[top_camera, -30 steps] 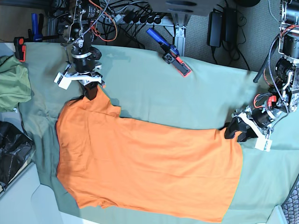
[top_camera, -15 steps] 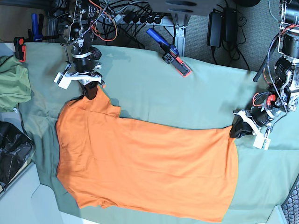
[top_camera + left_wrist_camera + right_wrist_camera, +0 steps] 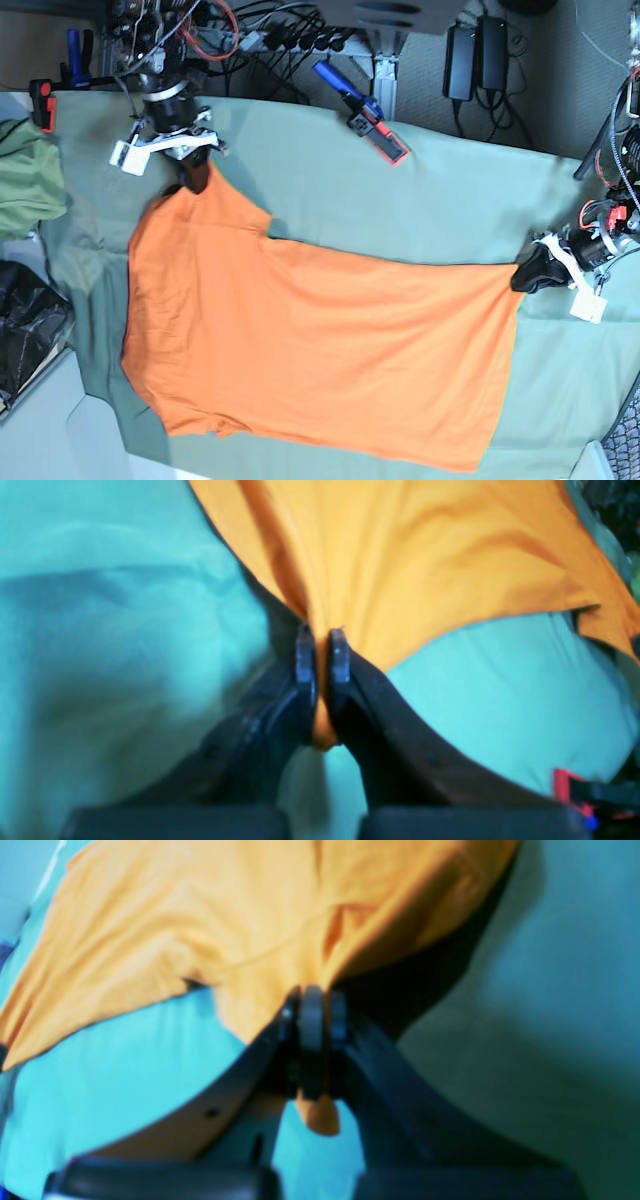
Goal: Fold the T-shirt properly
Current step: 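Lift and drag the shirt with both grippers to straighten it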
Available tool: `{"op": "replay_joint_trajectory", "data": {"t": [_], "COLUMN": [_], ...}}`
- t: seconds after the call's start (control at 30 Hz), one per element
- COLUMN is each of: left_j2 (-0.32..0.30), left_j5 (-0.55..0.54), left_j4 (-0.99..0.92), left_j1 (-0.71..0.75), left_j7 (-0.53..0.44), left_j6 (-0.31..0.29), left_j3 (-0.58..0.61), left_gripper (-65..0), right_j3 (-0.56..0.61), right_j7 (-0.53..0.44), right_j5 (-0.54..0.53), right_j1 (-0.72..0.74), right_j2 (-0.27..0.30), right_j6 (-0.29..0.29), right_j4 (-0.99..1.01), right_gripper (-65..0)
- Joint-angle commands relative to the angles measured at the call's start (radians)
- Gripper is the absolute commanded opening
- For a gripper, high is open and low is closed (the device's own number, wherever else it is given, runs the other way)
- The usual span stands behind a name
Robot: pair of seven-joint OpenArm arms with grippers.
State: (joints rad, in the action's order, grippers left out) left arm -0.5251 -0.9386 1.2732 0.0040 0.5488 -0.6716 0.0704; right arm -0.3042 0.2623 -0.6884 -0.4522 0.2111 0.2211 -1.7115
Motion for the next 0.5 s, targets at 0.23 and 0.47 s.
{"op": "replay_joint_trajectory", "data": {"t": [0.23, 0.47], "left_j2": [-0.078, -0.079], "left_j5": [-0.023, -0.023], "left_j4": [0.224, 0.344], "left_j1": [0.180, 0.346], "left_j7": [0.011, 0.016], "left_j6": [-0.027, -0.027], "left_j3": [-0.094, -0.177], "left_gripper": [-65.0, -65.0], "right_j3": [-0.038, -0.066], "right_j7": [-0.018, -0.017], "right_j5": [-0.011, -0.048], "right_j1": [-0.154, -0.256], "right_j2": [0.096, 0.130], "right_j6": [0.045, 0.045], "right_j4": [-0.120, -0.133], "right_gripper": [-65.0, -65.0]}}
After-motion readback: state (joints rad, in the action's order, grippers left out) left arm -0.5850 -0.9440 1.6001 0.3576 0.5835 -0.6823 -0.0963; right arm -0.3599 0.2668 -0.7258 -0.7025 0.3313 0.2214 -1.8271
